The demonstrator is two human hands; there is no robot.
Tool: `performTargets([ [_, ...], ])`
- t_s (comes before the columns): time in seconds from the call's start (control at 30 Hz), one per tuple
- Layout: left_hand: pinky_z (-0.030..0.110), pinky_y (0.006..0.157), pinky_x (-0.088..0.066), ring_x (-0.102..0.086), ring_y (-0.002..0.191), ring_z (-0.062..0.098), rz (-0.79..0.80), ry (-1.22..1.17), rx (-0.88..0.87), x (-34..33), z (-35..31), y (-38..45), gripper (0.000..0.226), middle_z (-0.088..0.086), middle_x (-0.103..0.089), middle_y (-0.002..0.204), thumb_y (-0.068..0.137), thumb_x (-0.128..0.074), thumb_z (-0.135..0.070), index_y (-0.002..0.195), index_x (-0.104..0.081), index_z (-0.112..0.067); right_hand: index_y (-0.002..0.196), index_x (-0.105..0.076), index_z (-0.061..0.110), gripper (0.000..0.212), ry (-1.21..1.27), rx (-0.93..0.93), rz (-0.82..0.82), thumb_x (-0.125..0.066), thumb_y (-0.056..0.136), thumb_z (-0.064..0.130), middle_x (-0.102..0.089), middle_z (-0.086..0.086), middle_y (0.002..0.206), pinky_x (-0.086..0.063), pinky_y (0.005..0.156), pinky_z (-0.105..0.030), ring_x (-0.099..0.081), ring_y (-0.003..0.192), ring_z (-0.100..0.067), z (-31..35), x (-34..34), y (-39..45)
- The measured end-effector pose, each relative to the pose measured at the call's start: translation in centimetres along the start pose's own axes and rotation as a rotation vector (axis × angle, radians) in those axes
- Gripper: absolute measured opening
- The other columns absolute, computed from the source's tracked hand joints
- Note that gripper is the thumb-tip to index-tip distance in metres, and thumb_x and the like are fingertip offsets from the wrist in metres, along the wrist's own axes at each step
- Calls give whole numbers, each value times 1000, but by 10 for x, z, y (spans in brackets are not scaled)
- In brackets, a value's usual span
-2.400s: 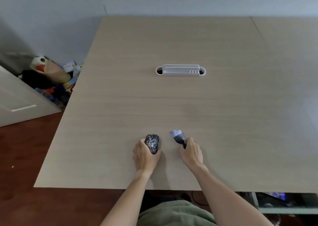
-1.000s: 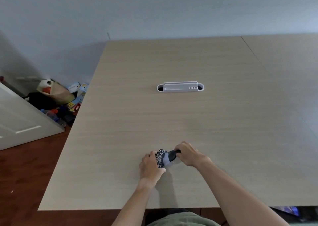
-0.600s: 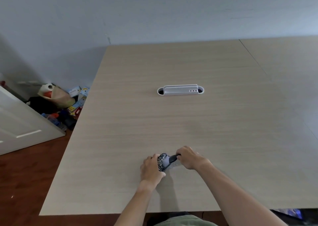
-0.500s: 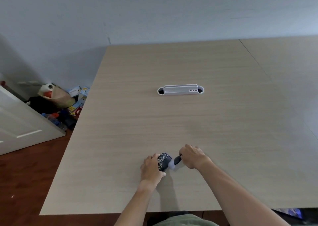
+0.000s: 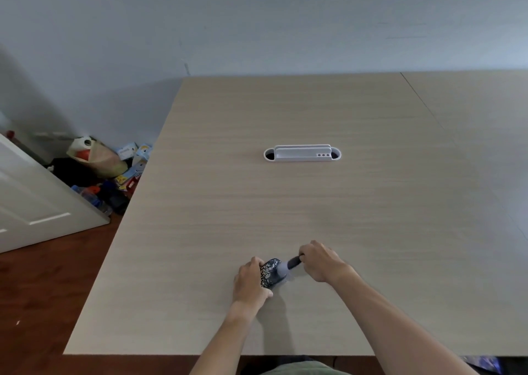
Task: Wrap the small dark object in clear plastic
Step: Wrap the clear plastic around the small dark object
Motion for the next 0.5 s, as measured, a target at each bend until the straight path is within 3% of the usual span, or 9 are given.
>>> performTargets([
  [0.13, 30, 84, -44, -55, 109, 23, 5, -12, -10, 1, -1, 0, 67, 0, -61, 114, 54, -85, -19, 113, -52, -18, 95, -64, 11, 23, 151, 39, -16, -43, 93, 19, -61, -19, 107, -50, 84, -46, -59, 100, -38, 8, -3, 1],
  [0.33, 33, 82, -47, -57, 104, 24, 28, 17, -63, 2, -4, 2, 55, -4, -66, 105, 55, -78, -7, 102, -54, -24, 112, -59, 9, 27, -85, 25, 2, -43, 92, 13, -54, -17, 121, -41, 95, -43, -52, 114, -36, 9, -7, -7],
  [0.5, 32, 87, -45, -54, 109, 24, 52, 32, -67, 3, -8, 4, 60, 0, -64, 113, 57, -83, -10, 110, -56, -20, 110, -60, 12, 26, 14, 81, -58, -42, 91, 11, -53, -14, 119, -41, 95, -42, -53, 112, -34, 13, 8, 0],
])
Point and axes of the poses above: each hand's wrist, its own y-axis towards the middle knuckle, its own x-axis out of the back of the hand, z = x × y, the point moved 8 cm from there along y, towards the middle knuckle
